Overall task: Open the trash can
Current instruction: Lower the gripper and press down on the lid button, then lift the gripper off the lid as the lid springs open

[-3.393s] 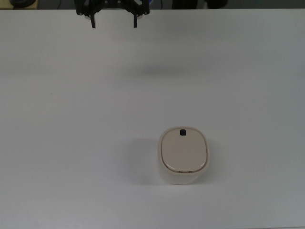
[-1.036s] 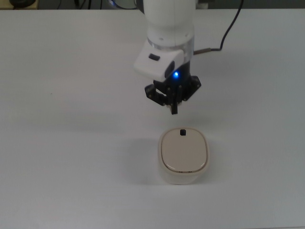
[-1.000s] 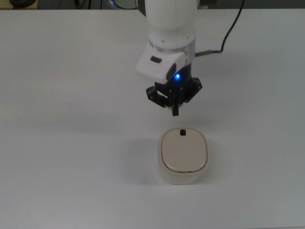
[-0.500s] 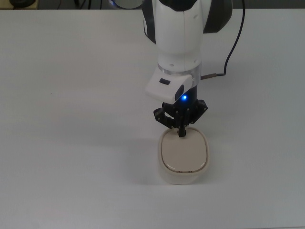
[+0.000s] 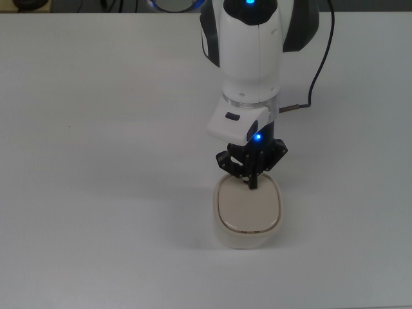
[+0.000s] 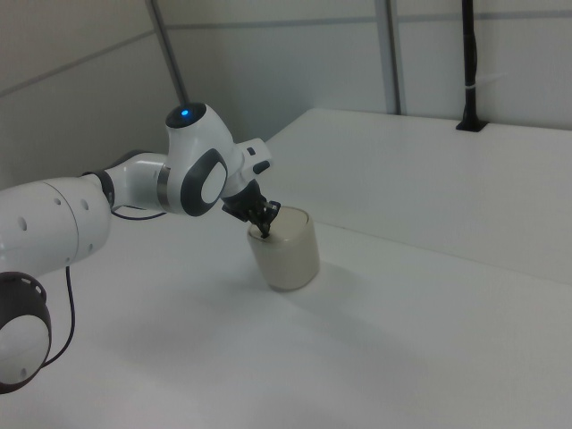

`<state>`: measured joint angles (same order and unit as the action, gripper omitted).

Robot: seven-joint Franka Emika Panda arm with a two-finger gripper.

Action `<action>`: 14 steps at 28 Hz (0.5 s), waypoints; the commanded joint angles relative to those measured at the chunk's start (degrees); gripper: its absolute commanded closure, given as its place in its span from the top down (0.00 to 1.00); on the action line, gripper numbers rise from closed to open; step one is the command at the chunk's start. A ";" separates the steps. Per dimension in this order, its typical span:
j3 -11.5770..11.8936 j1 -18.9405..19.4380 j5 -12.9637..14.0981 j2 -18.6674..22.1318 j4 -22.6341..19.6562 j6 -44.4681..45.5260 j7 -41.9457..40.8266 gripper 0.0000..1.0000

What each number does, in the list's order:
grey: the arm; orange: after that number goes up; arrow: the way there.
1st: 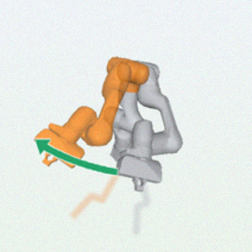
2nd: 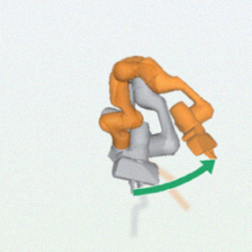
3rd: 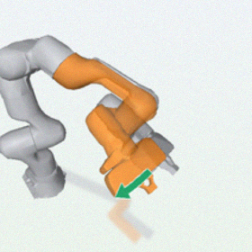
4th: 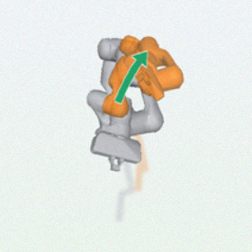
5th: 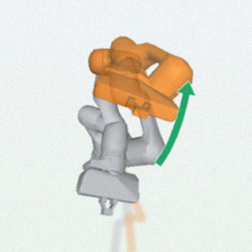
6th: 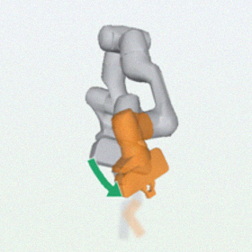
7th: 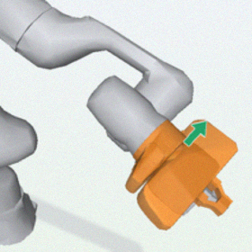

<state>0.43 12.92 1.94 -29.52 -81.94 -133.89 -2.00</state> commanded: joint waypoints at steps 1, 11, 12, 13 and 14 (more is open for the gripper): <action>0.45 0.61 -2.03 -0.71 -0.42 -1.37 1.56 0.00; 0.45 0.61 -2.03 -1.42 -1.56 -1.11 1.65 0.00; 0.45 0.61 -2.03 -1.42 -1.82 -1.11 1.65 0.00; 0.45 0.61 -1.94 -1.33 -2.00 -1.02 1.65 0.00; 0.45 0.61 -1.60 -1.24 -2.00 -0.85 1.65 0.00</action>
<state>0.43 13.05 1.14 -29.76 -81.92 -133.90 -1.92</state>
